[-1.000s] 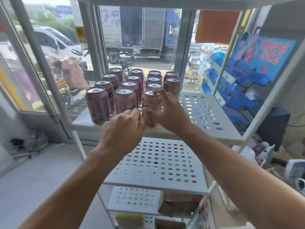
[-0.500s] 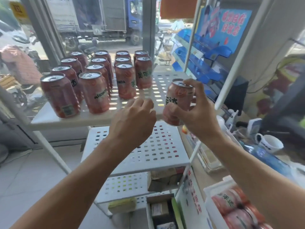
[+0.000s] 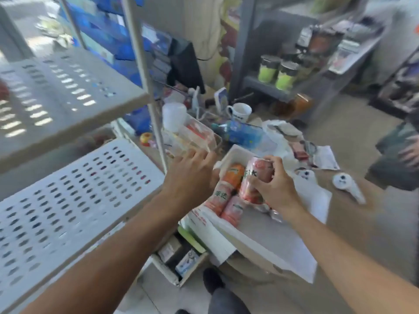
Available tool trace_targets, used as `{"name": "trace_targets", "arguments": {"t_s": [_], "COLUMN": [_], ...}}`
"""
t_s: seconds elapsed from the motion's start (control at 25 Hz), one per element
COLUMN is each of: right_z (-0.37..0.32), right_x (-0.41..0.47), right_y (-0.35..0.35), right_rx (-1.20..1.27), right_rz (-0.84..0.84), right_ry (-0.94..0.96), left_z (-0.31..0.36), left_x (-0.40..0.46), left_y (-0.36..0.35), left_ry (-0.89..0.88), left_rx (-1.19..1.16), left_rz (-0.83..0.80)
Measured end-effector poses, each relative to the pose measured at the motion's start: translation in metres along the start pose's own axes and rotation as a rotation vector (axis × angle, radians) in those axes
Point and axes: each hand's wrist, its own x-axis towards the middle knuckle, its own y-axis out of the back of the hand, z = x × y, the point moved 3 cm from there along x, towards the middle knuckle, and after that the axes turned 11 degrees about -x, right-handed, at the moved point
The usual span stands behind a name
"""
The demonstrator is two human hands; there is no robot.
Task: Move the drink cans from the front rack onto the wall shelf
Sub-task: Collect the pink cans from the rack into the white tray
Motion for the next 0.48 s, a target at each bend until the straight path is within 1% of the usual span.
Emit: {"name": "trace_targets", "arguments": {"t_s": [0.12, 0.2, 0.32, 0.48], "right_z": [0.066, 0.095, 0.124, 0.136], "right_x": [-0.004, -0.01, -0.016, -0.022], "right_y": [-0.013, -0.027, -0.052, -0.084], "right_rx": [-0.044, 0.003, 0.055, 0.14], "right_rz": [-0.015, -0.072, -0.17, -0.234], "right_ry": [-0.275, -0.425, -0.527, -0.579], "left_z": [0.017, 0.024, 0.033, 0.041], "left_x": [0.015, 0.021, 0.029, 0.034], "left_y": [-0.042, -0.061, -0.081, -0.098], "left_ry": [-0.037, -0.044, -0.047, -0.052], "left_rx": [0.007, -0.01, -0.022, -0.029], "left_rz": [-0.119, -0.159, -0.199, -0.24]}}
